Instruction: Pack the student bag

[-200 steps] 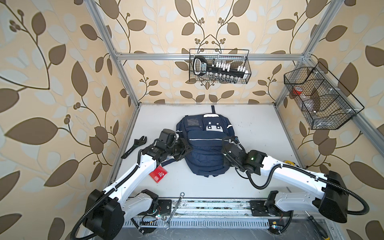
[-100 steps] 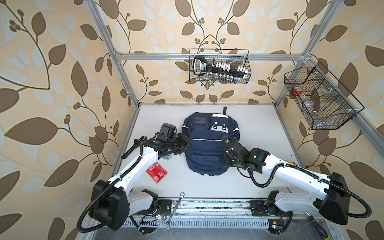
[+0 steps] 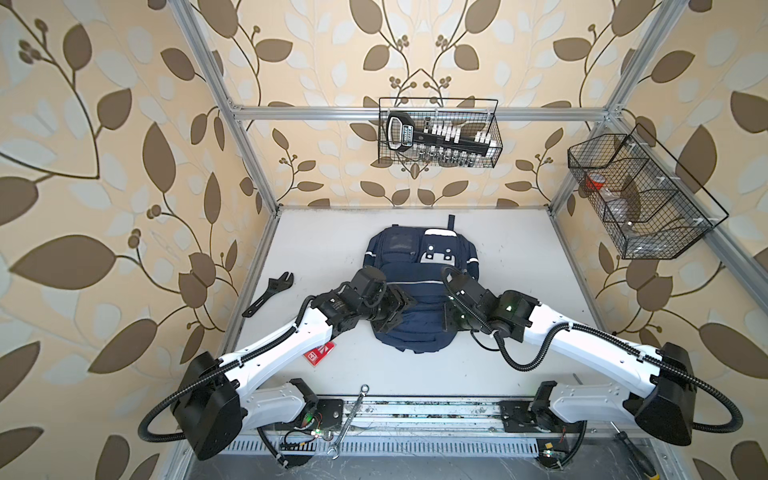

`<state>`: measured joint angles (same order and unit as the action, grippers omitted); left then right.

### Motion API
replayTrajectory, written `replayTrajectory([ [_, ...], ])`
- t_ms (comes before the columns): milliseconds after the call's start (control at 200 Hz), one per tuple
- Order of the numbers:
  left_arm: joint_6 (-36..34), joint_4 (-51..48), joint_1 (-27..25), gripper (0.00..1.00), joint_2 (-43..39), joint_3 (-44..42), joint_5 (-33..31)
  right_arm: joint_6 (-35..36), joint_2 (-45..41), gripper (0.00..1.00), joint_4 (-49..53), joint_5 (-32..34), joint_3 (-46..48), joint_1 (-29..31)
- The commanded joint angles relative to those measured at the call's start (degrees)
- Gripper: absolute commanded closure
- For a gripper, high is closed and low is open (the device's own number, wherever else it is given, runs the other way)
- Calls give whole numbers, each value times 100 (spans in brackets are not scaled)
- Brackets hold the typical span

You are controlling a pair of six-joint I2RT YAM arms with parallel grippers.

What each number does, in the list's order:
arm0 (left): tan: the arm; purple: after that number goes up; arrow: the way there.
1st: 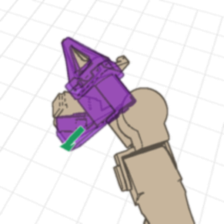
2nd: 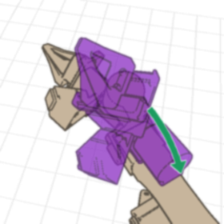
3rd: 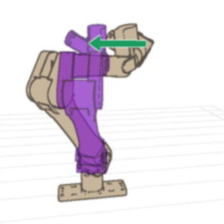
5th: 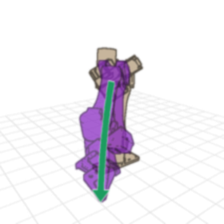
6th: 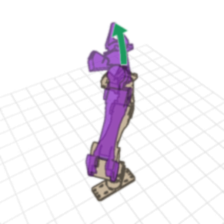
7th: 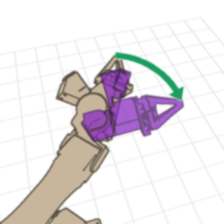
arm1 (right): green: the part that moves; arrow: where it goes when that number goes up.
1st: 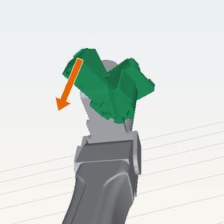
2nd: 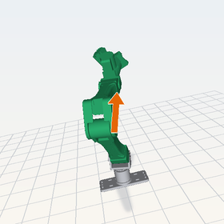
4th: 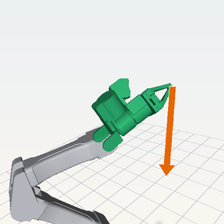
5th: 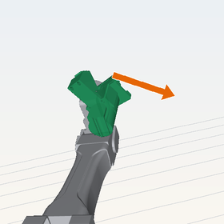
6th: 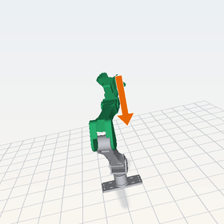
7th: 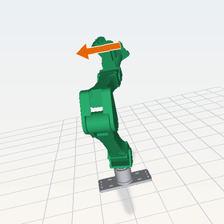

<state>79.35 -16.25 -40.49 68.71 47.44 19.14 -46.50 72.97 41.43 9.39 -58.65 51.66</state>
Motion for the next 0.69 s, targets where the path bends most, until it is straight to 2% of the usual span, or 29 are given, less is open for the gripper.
replayTrajectory([
  [0,469,474,-108,34,-74,106,-239,-73,62,100,-4,-104,-281,212],
  [85,537,465,-117,36,-121,69,-404,-126,90,100,-8,-90,-261,340],
  [190,514,496,-117,43,2,160,-473,-165,95,100,-56,-97,-208,447],
  [345,471,634,-117,61,218,112,-425,-184,44,100,-65,-87,-162,503],
  [690,525,623,-255,55,169,-162,-215,-105,-21,100,-80,-73,-160,502],
])
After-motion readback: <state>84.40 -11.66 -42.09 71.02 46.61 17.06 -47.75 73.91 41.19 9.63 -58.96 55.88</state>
